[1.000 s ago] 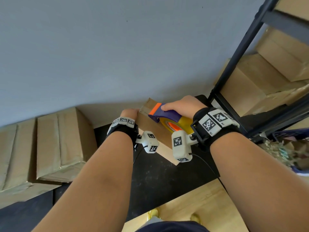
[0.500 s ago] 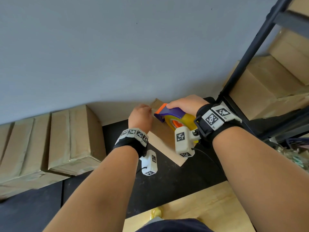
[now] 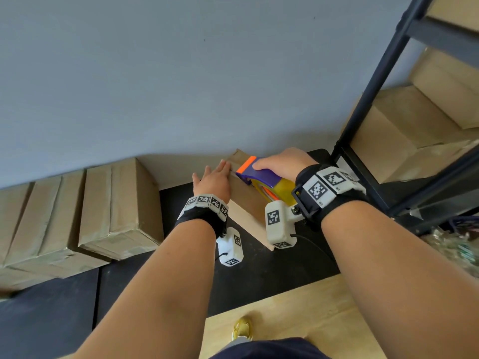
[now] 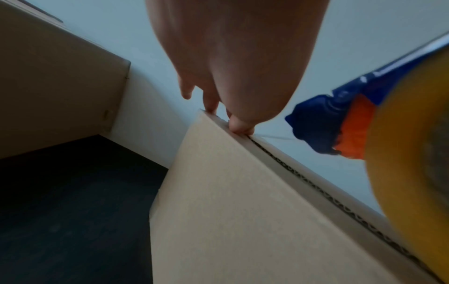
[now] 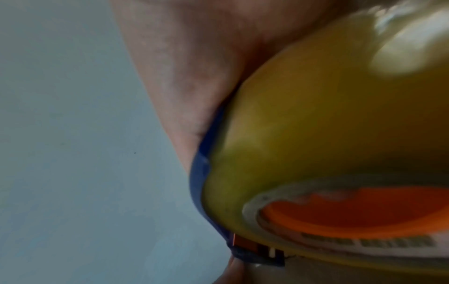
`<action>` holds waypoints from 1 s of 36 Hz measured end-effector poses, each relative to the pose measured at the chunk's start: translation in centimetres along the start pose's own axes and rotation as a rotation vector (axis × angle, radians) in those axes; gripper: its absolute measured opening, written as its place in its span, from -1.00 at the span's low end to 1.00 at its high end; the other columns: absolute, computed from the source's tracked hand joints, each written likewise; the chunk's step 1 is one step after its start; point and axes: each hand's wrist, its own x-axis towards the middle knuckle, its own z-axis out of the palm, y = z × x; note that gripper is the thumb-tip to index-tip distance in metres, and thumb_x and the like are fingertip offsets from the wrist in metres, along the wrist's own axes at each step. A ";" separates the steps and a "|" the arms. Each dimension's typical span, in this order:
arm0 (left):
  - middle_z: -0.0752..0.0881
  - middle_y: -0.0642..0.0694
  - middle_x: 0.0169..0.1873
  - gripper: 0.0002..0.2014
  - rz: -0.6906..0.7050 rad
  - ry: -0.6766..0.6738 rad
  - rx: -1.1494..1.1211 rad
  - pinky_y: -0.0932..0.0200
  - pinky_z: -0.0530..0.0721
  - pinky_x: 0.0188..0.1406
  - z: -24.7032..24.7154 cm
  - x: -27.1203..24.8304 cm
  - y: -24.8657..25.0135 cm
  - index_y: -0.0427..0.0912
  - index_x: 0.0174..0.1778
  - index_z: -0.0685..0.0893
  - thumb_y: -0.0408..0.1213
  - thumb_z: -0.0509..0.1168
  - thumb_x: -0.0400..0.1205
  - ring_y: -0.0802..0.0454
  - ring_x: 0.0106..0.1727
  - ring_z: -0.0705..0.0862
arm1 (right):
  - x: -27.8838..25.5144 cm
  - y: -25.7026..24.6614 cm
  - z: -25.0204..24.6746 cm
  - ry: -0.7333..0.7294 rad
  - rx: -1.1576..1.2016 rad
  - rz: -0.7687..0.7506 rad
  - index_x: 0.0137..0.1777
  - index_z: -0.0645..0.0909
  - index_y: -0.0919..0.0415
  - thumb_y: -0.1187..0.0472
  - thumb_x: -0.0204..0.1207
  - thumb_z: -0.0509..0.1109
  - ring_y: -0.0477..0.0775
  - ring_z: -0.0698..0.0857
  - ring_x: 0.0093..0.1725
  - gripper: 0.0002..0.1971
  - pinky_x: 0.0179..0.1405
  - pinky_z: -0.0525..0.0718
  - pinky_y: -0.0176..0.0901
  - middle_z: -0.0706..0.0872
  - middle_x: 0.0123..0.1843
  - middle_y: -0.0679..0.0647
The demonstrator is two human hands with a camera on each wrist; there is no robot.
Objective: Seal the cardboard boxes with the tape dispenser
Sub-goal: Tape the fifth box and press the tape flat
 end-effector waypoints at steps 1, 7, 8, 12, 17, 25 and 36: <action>-0.04 0.21 0.67 -0.28 -0.013 -0.010 -0.003 -0.39 -0.06 0.58 -0.1 0.0 0.1 0.14 0.68 -0.03 -0.49 -0.04 0.63 -0.12 0.69 -0.02 | -0.3 0.4 -0.3 0.001 -0.007 0.000 -0.26 0.49 0.07 -0.14 0.47 0.49 0.12 0.62 -0.02 -0.66 -0.09 0.46 -0.16 0.64 0.03 0.09; -0.10 0.20 0.68 -0.19 -0.064 -0.059 -0.018 -0.41 -0.11 0.58 -0.6 -0.3 1.2 0.13 0.69 -0.08 -0.57 -0.02 0.58 -0.13 0.69 -0.09 | -2.2 3.4 -1.9 0.013 0.015 0.011 -0.27 0.48 0.06 -0.14 0.47 0.50 -0.05 0.56 -0.25 -0.66 -0.20 0.49 -0.16 0.57 -0.23 -0.04; -0.11 0.19 0.68 -0.18 -0.072 -0.064 -0.012 -0.41 -0.11 0.58 -0.6 -0.4 1.4 0.12 0.69 -0.10 -0.58 -0.01 0.58 -0.13 0.69 -0.10 | -2.6 3.9 -2.1 0.007 0.006 0.014 -0.27 0.48 0.05 -0.14 0.47 0.49 -0.05 0.56 -0.25 -0.66 -0.21 0.48 -0.16 0.57 -0.23 -0.04; -0.16 0.19 0.67 -0.17 -0.096 -0.086 0.011 -0.42 -0.14 0.58 -0.5 -0.4 1.7 0.11 0.69 -0.14 -0.59 -0.01 0.57 -0.13 0.70 -0.14 | -3.8 6.0 -2.6 -0.002 -0.010 0.042 -0.27 0.47 0.07 -0.14 0.47 0.49 -0.05 0.55 -0.25 -0.65 -0.35 0.43 -0.23 0.57 -0.22 -0.01; -0.17 0.20 0.67 -0.17 -0.112 -0.088 0.028 -0.42 -0.14 0.58 -0.1 -0.3 1.9 0.12 0.69 -0.14 -0.59 -0.03 0.56 -0.11 0.69 -0.16 | -4.5 7.5 -2.5 -0.018 0.030 0.079 -0.25 0.45 0.06 -0.13 0.47 0.49 -0.04 0.56 -0.22 -0.65 -0.33 0.44 -0.22 0.58 -0.20 0.01; -0.17 0.20 0.67 -0.20 -0.085 -0.077 0.019 -0.38 -0.10 0.60 0.1 -0.2 1.6 0.09 0.69 -0.13 -0.55 -0.04 0.58 -0.09 0.70 -0.15 | -4.1 8.3 -0.9 -0.011 0.039 0.111 -0.24 0.47 0.08 -0.15 0.44 0.50 -0.01 0.60 -0.20 -0.64 -0.21 0.51 -0.17 0.62 -0.19 0.06; 0.05 -0.01 0.68 -0.42 0.104 0.272 -0.022 -0.08 -0.01 0.67 1.3 -2.3 1.5 -0.10 0.68 0.09 -0.41 0.00 0.70 -0.03 0.69 -0.02 | -4.0 8.6 -1.2 -0.005 0.045 0.092 -0.26 0.49 0.09 -0.13 0.46 0.49 -0.01 0.58 -0.23 -0.66 -0.10 0.52 -0.13 0.61 -0.22 0.06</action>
